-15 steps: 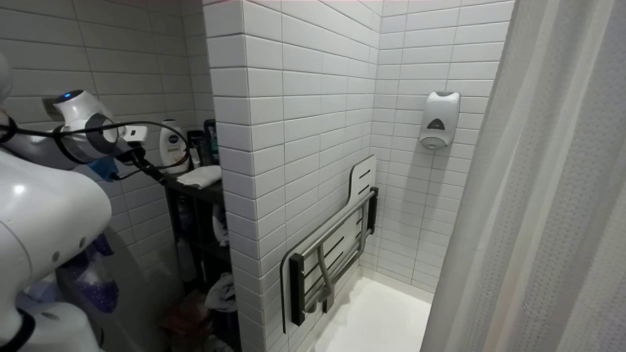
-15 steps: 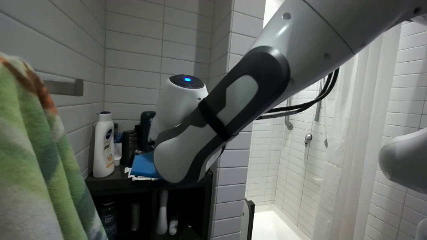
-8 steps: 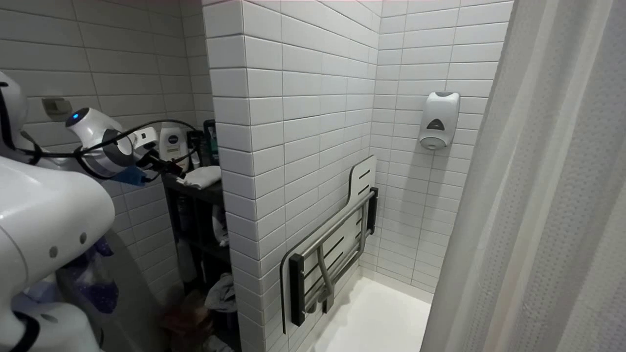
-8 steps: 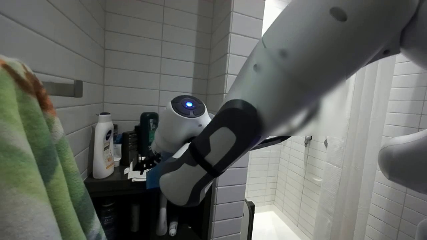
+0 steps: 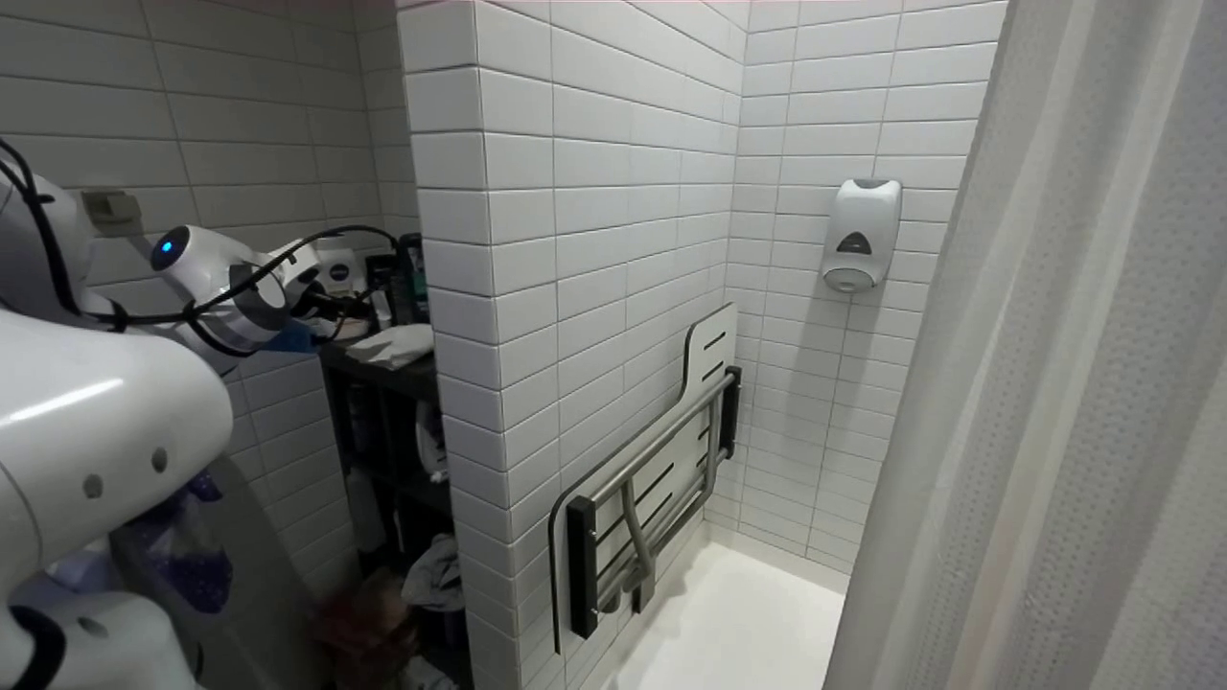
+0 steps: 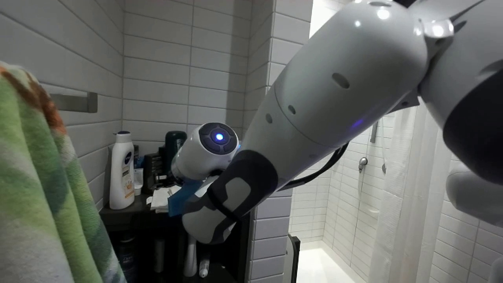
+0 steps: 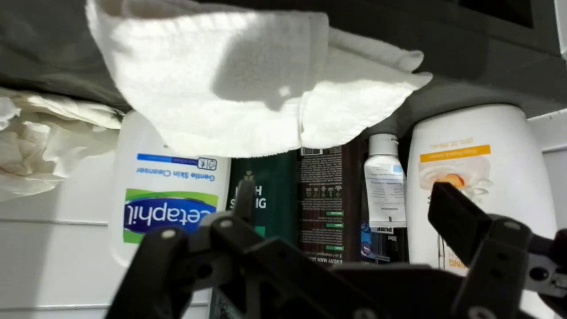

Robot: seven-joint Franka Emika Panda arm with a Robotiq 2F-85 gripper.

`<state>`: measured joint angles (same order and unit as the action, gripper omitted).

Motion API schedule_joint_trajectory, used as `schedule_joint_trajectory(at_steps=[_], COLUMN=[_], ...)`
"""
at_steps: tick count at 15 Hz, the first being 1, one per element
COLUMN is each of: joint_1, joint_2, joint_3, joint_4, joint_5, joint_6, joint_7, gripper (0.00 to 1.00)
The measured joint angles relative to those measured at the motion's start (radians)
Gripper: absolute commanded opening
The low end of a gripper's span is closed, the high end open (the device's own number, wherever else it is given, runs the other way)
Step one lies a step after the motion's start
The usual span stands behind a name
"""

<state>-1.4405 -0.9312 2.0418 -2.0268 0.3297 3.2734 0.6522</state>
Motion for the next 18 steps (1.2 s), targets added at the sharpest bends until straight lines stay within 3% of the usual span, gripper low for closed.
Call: schedule_joint_trajectory(at_steps=[5,13,18], joint_1=[-0.051,-0.056,-0.107], joint_2=[0.01,0.017,0.079], joint_3=[0.025,0.037,0.152], joint_4=[0.077,0.08,0.083], joint_5=[-0.001,0.007,0.009], joint_6=[-0.041,-0.051,-0.133], joint_7=[-0.032,-0.037,-0.05], gripper=[1.0,1.0,1.0])
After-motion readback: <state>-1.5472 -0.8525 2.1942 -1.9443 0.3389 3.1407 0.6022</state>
